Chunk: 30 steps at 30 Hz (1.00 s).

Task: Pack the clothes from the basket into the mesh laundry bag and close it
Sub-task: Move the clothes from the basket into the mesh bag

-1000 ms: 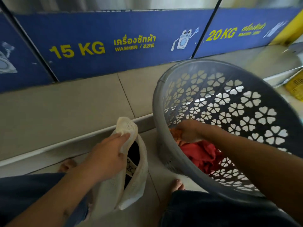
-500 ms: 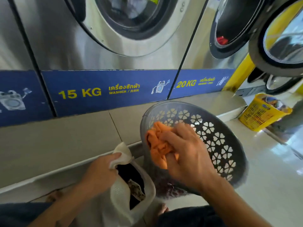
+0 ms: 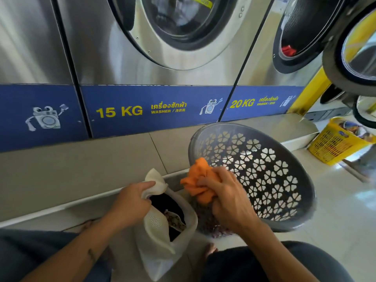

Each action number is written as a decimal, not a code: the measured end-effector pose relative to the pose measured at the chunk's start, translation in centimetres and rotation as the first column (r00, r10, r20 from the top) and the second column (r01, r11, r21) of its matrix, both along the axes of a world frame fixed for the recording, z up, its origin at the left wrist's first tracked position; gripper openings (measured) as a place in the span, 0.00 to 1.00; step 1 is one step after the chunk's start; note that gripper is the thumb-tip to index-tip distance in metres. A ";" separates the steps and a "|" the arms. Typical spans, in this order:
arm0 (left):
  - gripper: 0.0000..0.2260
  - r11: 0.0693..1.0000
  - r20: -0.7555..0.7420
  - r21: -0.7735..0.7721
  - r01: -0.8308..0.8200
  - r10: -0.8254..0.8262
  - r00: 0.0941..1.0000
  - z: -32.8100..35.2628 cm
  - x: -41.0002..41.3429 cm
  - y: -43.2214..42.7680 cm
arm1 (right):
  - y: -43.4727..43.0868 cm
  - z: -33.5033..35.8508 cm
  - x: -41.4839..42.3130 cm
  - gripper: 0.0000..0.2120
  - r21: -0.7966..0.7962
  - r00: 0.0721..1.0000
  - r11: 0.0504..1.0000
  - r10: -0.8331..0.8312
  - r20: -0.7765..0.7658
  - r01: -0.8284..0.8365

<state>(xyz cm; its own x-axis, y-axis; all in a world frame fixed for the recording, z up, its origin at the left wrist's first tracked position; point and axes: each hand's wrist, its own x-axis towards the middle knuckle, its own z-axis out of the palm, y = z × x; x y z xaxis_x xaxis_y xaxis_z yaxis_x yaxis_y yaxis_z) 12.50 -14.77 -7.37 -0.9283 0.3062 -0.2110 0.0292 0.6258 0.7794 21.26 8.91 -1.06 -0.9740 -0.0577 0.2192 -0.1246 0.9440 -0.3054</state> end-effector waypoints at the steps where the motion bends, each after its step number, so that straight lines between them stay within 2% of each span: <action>1: 0.23 1.000 -0.001 -0.006 0.001 -0.001 1.000 0.0 0.0 -0.2 | 0.2 0.2 -0.2 0.21 -0.008 0.999 1.000 -0.017 -0.032 0.017; 4: 0.23 1.000 0.007 0.000 -0.002 0.002 1.000 -0.3 0.1 -0.8 | 0.0 1.7 -0.4 0.18 -0.019 0.985 0.999 -0.032 -0.167 0.030; 8: 0.23 1.000 0.010 -0.004 0.007 -0.007 1.000 -0.5 0.0 -1.5 | -2.5 5.5 -0.2 0.20 -0.018 0.927 1.000 -0.020 -0.374 0.014; 10: 0.23 1.000 0.019 -0.005 -0.030 0.030 0.999 -0.5 -0.1 -1.8 | -4.2 6.6 0.1 0.21 0.109 0.955 0.993 0.069 -0.288 -0.039; 12: 0.22 0.997 0.043 0.003 -0.080 0.080 0.996 -0.3 -0.3 -2.2 | -5.2 6.4 0.4 0.28 0.257 0.989 0.955 0.150 -0.001 -0.144; 14: 0.23 0.997 0.049 0.000 -0.077 0.077 0.996 -0.2 -0.2 -2.5 | -5.0 5.9 0.4 0.35 0.180 0.960 0.966 0.139 0.242 -0.185; 15: 0.24 0.998 0.041 -0.009 -0.064 0.065 0.997 -0.3 -0.2 -2.7 | -4.6 5.7 0.2 0.38 0.127 0.952 0.979 0.122 0.280 -0.162; 18: 0.23 0.998 0.024 -0.023 -0.053 0.054 0.998 -0.4 -0.1 -3.1 | -2.7 4.4 -1.1 0.45 0.129 0.961 0.989 0.033 0.275 -0.071; 20: 0.24 0.998 0.033 -0.025 -0.052 0.053 0.998 -0.4 0.0 -3.1 | -1.0 2.9 -1.9 0.51 0.152 0.924 0.988 -0.049 0.379 -0.010; 22: 0.24 0.999 0.034 -0.022 -0.050 0.051 0.998 -0.4 0.1 -3.1 | 0.5 1.5 -2.2 0.52 0.028 0.876 0.999 -0.040 0.481 0.031; 25: 0.24 0.999 0.025 -0.025 -0.041 0.041 0.999 -0.5 0.2 -2.9 | 1.2 0.6 -2.3 0.46 -0.180 0.902 0.981 0.007 0.432 0.078; 30: 0.25 0.998 -0.001 -0.066 -0.008 0.008 1.000 -0.4 -0.1 -2.2 | 1.0 0.8 -2.3 0.34 -0.131 0.958 0.989 -0.022 0.285 0.062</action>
<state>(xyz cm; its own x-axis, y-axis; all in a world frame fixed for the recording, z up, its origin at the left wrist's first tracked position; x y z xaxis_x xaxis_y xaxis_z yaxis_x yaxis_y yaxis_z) 12.44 -16.96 -7.73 -0.9306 0.2845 -0.2302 0.0245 0.6762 0.7363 18.97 9.87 -0.22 -0.9981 -0.0037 -0.0617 0.0245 0.8930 -0.4493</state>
